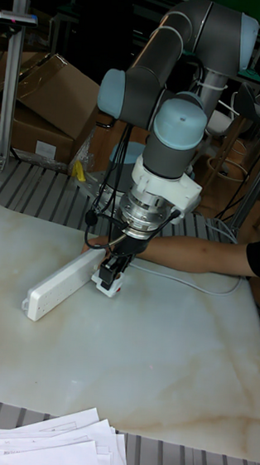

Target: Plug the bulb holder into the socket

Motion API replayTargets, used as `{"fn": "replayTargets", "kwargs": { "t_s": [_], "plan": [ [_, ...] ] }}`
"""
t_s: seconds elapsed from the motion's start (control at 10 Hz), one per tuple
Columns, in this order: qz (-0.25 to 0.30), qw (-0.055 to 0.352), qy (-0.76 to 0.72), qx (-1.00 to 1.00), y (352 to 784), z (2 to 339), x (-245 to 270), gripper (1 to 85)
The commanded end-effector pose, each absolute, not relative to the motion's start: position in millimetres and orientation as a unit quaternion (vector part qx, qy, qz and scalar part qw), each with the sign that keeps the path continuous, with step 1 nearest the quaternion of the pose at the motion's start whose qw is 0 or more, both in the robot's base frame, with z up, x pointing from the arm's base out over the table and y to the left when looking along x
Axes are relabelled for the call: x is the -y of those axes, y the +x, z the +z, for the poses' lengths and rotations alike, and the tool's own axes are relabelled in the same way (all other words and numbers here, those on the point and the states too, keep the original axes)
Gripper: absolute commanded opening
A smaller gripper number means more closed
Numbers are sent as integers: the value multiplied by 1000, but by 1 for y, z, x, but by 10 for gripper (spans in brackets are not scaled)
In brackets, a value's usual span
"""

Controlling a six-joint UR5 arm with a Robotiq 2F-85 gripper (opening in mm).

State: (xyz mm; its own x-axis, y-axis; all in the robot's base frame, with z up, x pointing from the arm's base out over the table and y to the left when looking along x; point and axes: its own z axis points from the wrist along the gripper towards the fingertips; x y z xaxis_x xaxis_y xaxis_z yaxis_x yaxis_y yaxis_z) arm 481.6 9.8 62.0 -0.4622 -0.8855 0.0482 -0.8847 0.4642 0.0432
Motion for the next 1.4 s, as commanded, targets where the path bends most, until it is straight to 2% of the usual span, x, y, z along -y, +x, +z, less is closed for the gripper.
{"fn": "replayTargets", "kwargs": {
  "t_s": [0.0,1.3],
  "plan": [
    [-9,28,516,856,481,61,-10,13],
    [-1,38,506,862,471,62,-7,13]
  ]
}}
